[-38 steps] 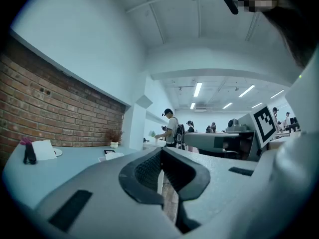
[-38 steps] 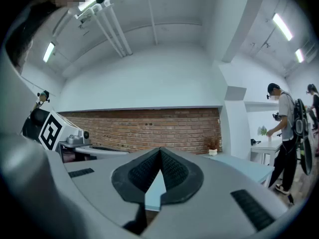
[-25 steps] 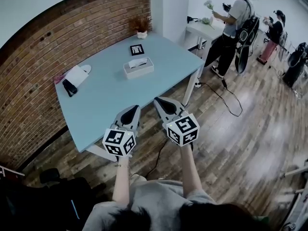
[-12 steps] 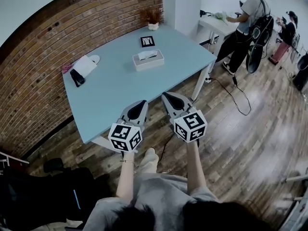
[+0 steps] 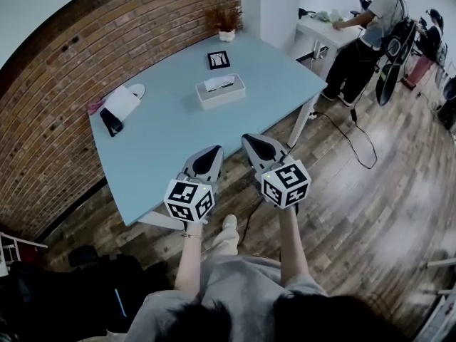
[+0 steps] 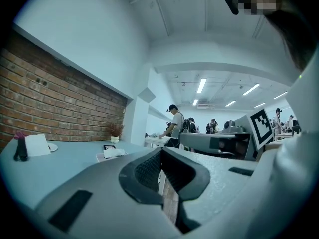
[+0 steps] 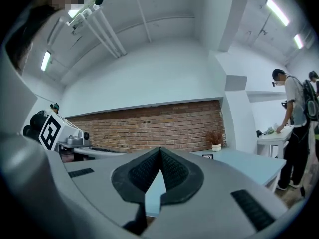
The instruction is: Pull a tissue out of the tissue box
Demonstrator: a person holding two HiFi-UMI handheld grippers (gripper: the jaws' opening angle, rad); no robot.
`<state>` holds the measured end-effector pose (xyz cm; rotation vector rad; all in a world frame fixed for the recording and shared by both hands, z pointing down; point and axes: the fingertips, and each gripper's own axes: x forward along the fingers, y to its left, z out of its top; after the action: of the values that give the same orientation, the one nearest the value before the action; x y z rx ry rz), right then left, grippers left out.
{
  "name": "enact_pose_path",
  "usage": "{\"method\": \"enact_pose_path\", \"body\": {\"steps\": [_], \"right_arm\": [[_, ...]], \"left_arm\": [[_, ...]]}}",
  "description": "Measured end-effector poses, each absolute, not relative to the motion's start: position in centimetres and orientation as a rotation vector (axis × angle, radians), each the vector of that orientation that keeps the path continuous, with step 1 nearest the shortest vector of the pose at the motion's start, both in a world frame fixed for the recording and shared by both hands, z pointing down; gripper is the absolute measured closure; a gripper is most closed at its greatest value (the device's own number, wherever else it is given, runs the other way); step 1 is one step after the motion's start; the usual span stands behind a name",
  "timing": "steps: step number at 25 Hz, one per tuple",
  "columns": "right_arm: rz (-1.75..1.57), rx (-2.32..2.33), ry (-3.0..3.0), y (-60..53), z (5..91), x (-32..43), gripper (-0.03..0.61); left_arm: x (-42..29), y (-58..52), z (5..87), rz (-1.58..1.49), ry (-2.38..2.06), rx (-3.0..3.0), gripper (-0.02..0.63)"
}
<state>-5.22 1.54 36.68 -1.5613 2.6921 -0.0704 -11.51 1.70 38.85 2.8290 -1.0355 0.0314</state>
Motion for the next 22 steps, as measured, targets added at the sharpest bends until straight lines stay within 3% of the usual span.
{"method": "enact_pose_path", "body": {"steps": [22], "right_arm": [[-0.125,-1.741,2.659,-16.0,38.3,-3.6,0.580]], "left_arm": [[-9.4,-16.3,40.8,0.064,-0.849,2.824,0.611]]}}
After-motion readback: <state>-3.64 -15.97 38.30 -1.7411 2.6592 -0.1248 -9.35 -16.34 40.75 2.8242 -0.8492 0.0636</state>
